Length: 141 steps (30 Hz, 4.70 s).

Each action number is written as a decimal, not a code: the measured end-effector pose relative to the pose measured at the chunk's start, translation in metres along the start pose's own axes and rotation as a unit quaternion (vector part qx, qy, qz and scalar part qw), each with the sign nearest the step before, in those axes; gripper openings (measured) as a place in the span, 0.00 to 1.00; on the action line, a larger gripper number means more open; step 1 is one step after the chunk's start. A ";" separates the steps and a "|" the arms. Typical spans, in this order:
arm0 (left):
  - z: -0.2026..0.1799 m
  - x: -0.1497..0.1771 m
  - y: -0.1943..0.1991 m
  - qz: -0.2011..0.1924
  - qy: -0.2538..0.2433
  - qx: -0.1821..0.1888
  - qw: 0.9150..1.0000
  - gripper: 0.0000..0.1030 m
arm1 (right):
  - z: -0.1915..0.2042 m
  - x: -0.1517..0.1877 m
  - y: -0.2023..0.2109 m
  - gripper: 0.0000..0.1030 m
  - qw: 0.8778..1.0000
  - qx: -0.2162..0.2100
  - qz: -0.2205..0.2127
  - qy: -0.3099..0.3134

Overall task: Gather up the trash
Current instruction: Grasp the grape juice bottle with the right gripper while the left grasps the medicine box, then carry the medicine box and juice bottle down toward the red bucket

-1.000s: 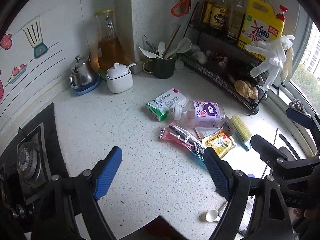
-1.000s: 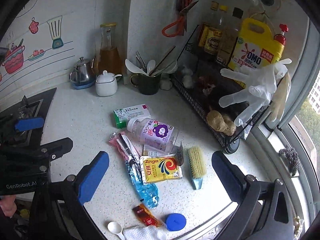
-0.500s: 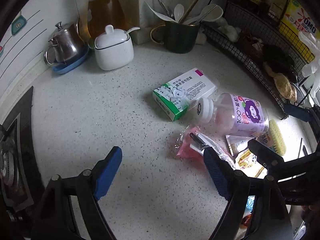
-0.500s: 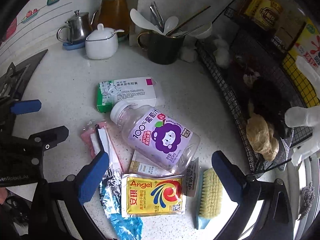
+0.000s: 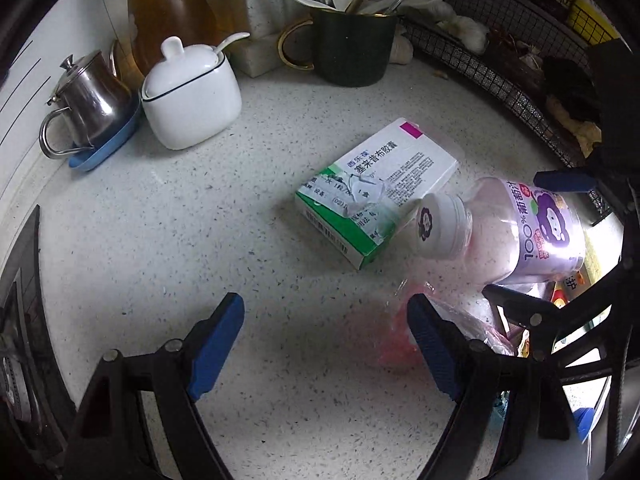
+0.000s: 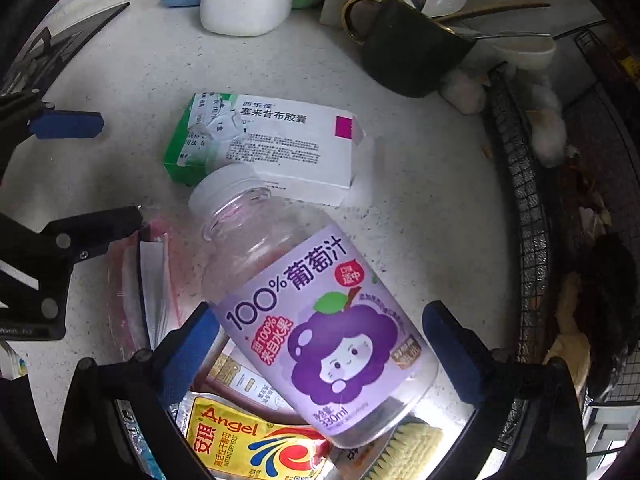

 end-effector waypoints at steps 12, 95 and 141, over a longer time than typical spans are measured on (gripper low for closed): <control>-0.007 -0.018 0.023 -0.002 -0.049 0.035 0.998 0.80 | 0.002 0.021 0.041 0.75 0.995 -0.024 -0.039 -0.090; -0.003 0.154 0.180 -0.035 -0.046 0.031 0.998 0.55 | 0.128 0.097 0.177 0.48 0.969 -0.083 -0.115 -0.204; 0.007 0.509 -0.059 0.122 -0.003 0.087 0.989 0.55 | 0.346 0.290 -0.082 0.48 0.965 -0.101 0.023 -0.242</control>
Point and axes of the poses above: each gripper's, at about its wrist camera, not at the fingertips, and y roughly against the way its jaws point, z to its left, x to its underside, the point moved 10 cm from there along -y, roughly the way its jaws point, and after that the axes turned 3 degrees about -y, right-handed, at the moved point
